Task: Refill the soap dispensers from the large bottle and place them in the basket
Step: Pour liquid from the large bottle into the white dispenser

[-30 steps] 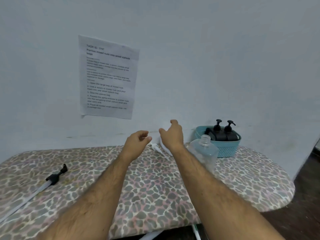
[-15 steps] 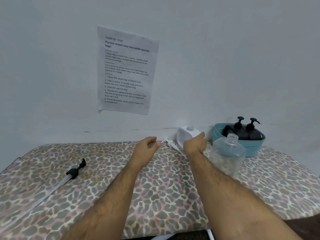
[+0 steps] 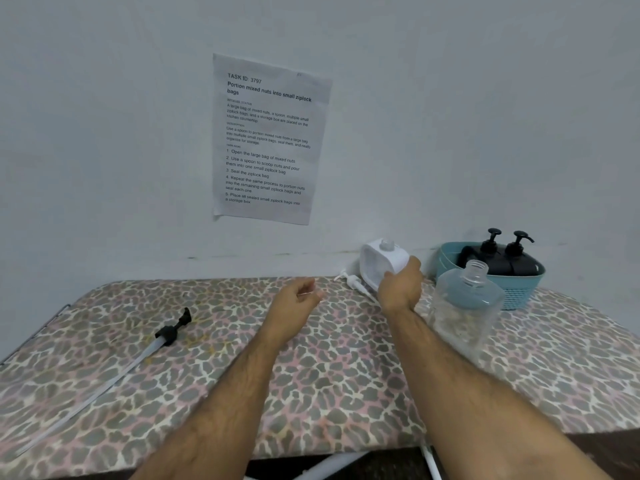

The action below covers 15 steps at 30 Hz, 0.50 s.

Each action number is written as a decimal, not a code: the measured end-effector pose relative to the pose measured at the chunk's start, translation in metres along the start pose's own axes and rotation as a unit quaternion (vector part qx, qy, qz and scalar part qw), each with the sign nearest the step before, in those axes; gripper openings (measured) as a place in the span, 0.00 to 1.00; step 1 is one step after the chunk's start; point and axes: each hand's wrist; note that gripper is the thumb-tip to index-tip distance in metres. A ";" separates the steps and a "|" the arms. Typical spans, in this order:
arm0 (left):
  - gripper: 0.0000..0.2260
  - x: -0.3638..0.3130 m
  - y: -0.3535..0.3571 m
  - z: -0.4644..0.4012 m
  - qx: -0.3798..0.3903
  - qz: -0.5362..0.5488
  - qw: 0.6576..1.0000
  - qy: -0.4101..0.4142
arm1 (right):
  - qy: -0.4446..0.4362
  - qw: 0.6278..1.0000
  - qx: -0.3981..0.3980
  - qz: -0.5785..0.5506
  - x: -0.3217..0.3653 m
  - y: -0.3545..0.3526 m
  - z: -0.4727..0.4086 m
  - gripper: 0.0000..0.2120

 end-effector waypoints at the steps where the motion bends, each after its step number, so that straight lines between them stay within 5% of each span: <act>1: 0.23 -0.001 0.000 0.002 -0.001 0.000 1.000 0.000 | -0.014 1.000 -0.001 -0.022 0.002 -0.003 0.003 0.22; 6: 0.27 -0.007 -0.004 0.016 -0.010 0.006 1.000 0.001 | -0.073 0.992 0.045 -0.098 0.017 -0.022 0.026 0.23; 15: 0.36 -0.013 -0.023 0.050 -0.043 0.049 0.998 0.003 | -0.136 0.943 0.255 -0.165 -0.003 -0.072 0.069 0.25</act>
Point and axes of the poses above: each hand's wrist, its own z-axis away from the middle knuckle, its own y-axis out of the palm, x = y × z, and after that the axes turned 11 degrees about -x, right-handed
